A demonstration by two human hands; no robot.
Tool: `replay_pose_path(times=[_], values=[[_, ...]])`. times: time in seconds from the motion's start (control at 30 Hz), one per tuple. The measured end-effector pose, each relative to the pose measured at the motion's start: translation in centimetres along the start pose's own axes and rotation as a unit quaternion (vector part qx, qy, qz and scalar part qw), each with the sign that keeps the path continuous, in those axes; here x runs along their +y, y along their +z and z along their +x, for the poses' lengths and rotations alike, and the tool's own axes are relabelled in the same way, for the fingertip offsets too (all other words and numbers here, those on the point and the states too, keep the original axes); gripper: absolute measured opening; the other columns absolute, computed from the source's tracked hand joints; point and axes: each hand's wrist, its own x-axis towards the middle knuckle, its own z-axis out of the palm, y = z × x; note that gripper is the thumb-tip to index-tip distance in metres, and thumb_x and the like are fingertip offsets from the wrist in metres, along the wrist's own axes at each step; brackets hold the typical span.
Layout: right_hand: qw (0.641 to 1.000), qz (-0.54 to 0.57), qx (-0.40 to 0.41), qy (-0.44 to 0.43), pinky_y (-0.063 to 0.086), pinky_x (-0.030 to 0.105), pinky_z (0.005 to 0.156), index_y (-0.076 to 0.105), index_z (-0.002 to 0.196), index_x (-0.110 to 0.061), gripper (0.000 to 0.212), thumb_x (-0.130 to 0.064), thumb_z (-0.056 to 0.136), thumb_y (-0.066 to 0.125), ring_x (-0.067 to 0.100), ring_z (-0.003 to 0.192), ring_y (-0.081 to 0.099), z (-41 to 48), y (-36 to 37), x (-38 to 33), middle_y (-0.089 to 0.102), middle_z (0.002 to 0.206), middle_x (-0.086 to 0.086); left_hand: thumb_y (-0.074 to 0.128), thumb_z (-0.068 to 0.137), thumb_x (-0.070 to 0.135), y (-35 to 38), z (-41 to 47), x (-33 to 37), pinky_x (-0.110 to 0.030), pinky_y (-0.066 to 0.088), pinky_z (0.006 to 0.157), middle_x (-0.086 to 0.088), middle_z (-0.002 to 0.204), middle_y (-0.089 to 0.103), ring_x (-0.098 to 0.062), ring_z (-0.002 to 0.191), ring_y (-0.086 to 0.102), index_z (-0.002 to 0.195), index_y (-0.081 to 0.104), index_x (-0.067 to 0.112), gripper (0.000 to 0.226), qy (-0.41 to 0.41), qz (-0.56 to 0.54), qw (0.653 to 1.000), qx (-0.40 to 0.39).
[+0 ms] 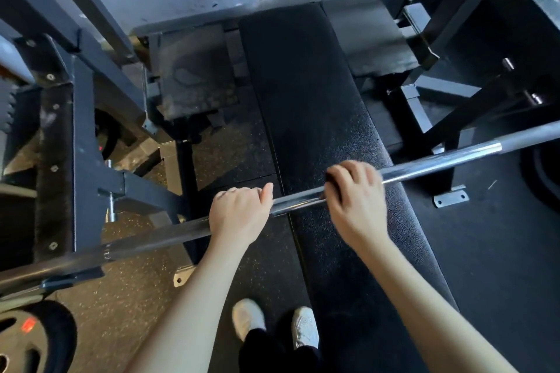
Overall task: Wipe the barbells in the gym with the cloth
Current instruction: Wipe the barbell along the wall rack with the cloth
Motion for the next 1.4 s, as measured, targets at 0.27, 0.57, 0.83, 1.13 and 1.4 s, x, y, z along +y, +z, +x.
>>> replay_pose_path(times=[0.27, 0.57, 0.83, 1.13, 1.4], values=[[0.993, -0.092, 0.012, 0.075, 0.034, 0.038, 0.085, 0.067, 0.079, -0.01, 0.034, -0.029, 0.082, 0.039, 0.033, 0.084, 0.057, 3.8, -1.8, 5.1, 0.064, 0.081, 0.008, 0.011, 0.101, 0.043, -0.1, -0.1, 0.3, -0.034, 0.044, 0.077, -0.001, 0.088, 0.069, -0.022, 0.085, 0.063, 0.088, 0.068, 0.02, 0.063, -0.019, -0.041, 0.999, 0.02], [0.995, -0.018, -0.078, -0.05, 0.042, 0.037, 0.083, 0.072, 0.092, -0.013, 0.037, -0.029, 0.084, 0.04, 0.029, 0.086, 0.059, 2.8, -1.9, 2.7, 0.068, 0.092, 0.002, 0.024, 0.105, 0.029, -0.3, 0.3, 0.0, -0.033, 0.041, 0.077, -0.004, 0.109, 0.063, -0.024, 0.097, 0.061, 0.133, 0.04, 0.017, 0.034, 0.06, 0.004, 0.997, -0.044], [0.999, 0.013, -0.035, 0.0, 0.042, 0.04, 0.097, 0.07, 0.095, -0.01, 0.03, -0.025, 0.087, 0.046, 0.028, 0.103, 0.055, 0.9, -1.2, 1.5, 0.066, 0.105, 0.003, 0.025, 0.103, 0.046, -2.2, 0.9, -0.6, -0.04, 0.039, 0.1, 0.006, 0.122, 0.059, -0.02, 0.112, 0.053, 0.12, 0.052, 0.027, 0.038, 0.048, -0.219, 0.964, -0.141], [0.994, -0.007, 0.016, 0.112, 0.034, 0.034, 0.096, 0.071, 0.095, -0.012, 0.037, -0.028, 0.086, 0.039, 0.027, 0.104, 0.05, 2.6, -1.9, 4.5, 0.065, 0.103, 0.003, 0.064, 0.086, 0.04, -3.5, 4.9, 5.4, -0.029, 0.055, 0.069, -0.001, 0.078, 0.072, -0.015, 0.062, 0.065, 0.097, 0.065, 0.01, 0.032, 0.07, -0.246, 0.91, -0.326], [0.995, -0.004, -0.052, -0.082, 0.042, 0.037, 0.093, 0.069, 0.106, -0.009, 0.032, -0.025, 0.092, 0.045, 0.027, 0.101, 0.056, 2.1, -2.7, 5.6, 0.066, 0.109, 0.003, 0.053, 0.091, 0.033, -2.6, 2.9, 6.6, -0.03, 0.044, 0.064, 0.001, 0.078, 0.053, -0.023, 0.072, 0.054, 0.101, 0.063, 0.019, 0.02, 0.076, -0.055, 0.99, -0.101]])
